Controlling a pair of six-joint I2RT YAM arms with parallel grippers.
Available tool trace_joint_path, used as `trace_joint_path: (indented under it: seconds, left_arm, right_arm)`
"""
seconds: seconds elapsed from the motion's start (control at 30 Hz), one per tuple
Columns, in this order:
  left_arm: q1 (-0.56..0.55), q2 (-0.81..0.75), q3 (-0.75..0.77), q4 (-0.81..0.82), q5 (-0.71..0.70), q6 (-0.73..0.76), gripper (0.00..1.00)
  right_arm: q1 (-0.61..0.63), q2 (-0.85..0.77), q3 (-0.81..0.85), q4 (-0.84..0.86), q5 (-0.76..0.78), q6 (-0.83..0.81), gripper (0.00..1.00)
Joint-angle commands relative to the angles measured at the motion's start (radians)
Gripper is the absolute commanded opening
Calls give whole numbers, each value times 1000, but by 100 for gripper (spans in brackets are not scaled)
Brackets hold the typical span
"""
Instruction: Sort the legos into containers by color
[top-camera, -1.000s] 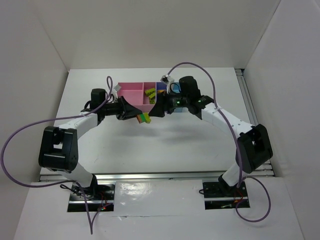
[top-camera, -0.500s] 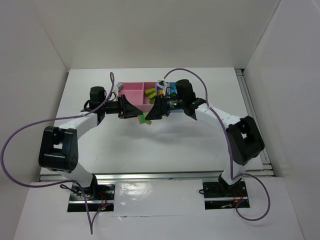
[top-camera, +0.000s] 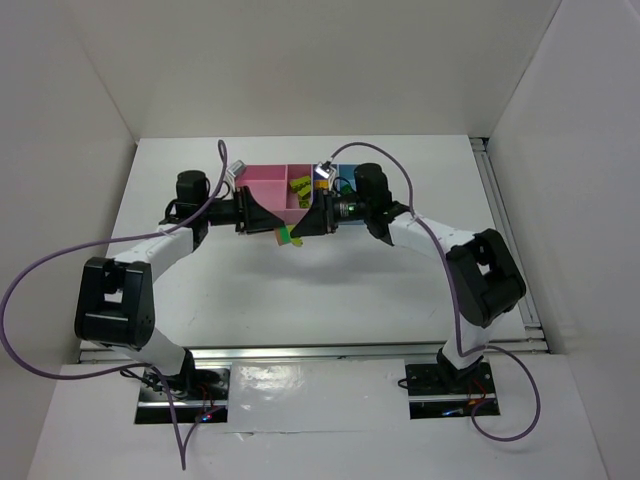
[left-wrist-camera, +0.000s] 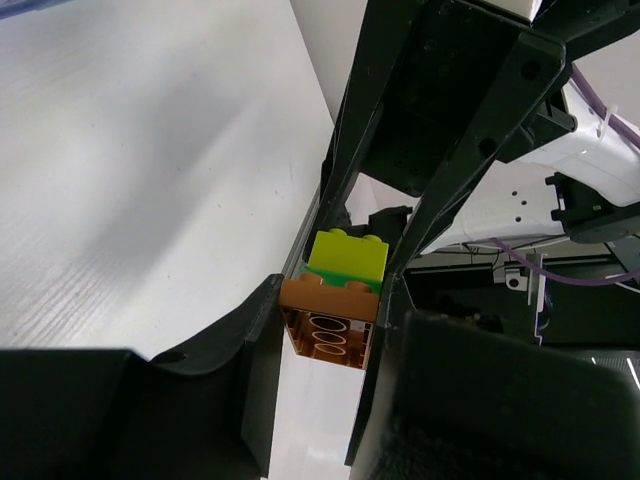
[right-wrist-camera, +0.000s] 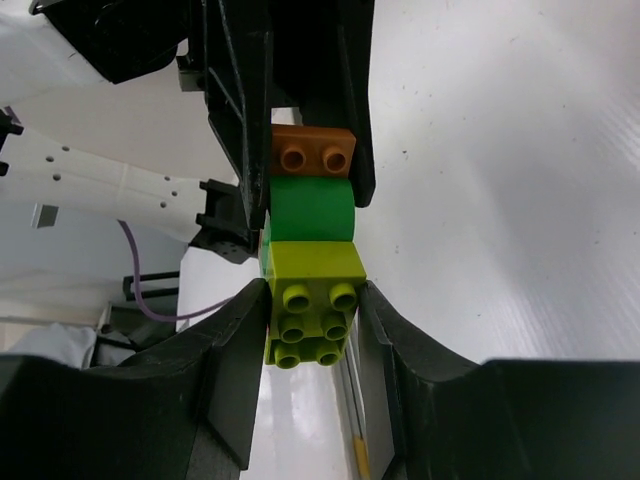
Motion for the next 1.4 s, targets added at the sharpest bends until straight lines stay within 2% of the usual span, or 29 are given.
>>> trace_joint_path:
  seconds: [0.0,0.2,0.3,0.37,0.5,0.53,0.57,0.7,0.73,0.8,0.87,0.9,0.97,1.07,1.13,1.17,1.27,1.3,1.37]
  left_arm:
    - [29,-44,23,-8,29,26,0]
    - [71,-53,23,-26,52,28,0]
    - [80,-64,23,-42,-4,37,0]
    - [80,-64,10,-42,-29,11,0]
    - [89,-54,35,-133,-117,40,0]
    - [89,-54,46,-169,-161,55,0]
    - [89,-54,56,-198,-179,84,0]
    - [89,-67,89,-296,-250,120,0]
    - [89,-67,89,-296,-259,120,0]
    - [89,-76,89,-296,-259,120,0]
    - [89,-76,99,-316,-259,131,0]
    - [89,-76,99,-328,-259,131,0]
    - [99,-76,99,-328,-269,140,0]
    - [99,-85,99,-328,-269,140,0]
    - [99,-85,99,-328,-269,140,0]
    - [99,-85,99,-328,-256,140,0]
    - [99,-74,108,-307,-197,151,0]
    - [99,-62,108,-307,-180,151,0]
    - [99,-62,108,-270,-135,151,0]
  right_arm:
    - [-11,-22,-12,-25,66,-55,24]
    - [-31,-41,-39,12,166,-22,23]
    - [-31,-41,-16,10,218,-11,21]
    - [-31,-12,25,-39,317,-29,20]
    - [-8,85,215,-274,625,-116,20]
    - [1,117,323,-385,693,-147,20]
    - [1,190,374,-424,779,-164,20]
    - [11,359,556,-506,891,-205,25]
    - [11,390,621,-517,891,-216,27]
    - [11,467,686,-535,913,-216,37]
    - [11,502,774,-562,913,-225,55]
    - [11,516,795,-563,913,-225,71]
    - [11,516,823,-572,913,-236,77]
    - [20,475,791,-563,924,-245,77]
    - [20,412,746,-534,905,-256,73]
    - [20,383,670,-483,893,-256,69]
    - [20,242,494,-362,772,-256,63]
    - [20,211,455,-333,653,-256,63]
    - [11,139,371,-303,515,-270,63]
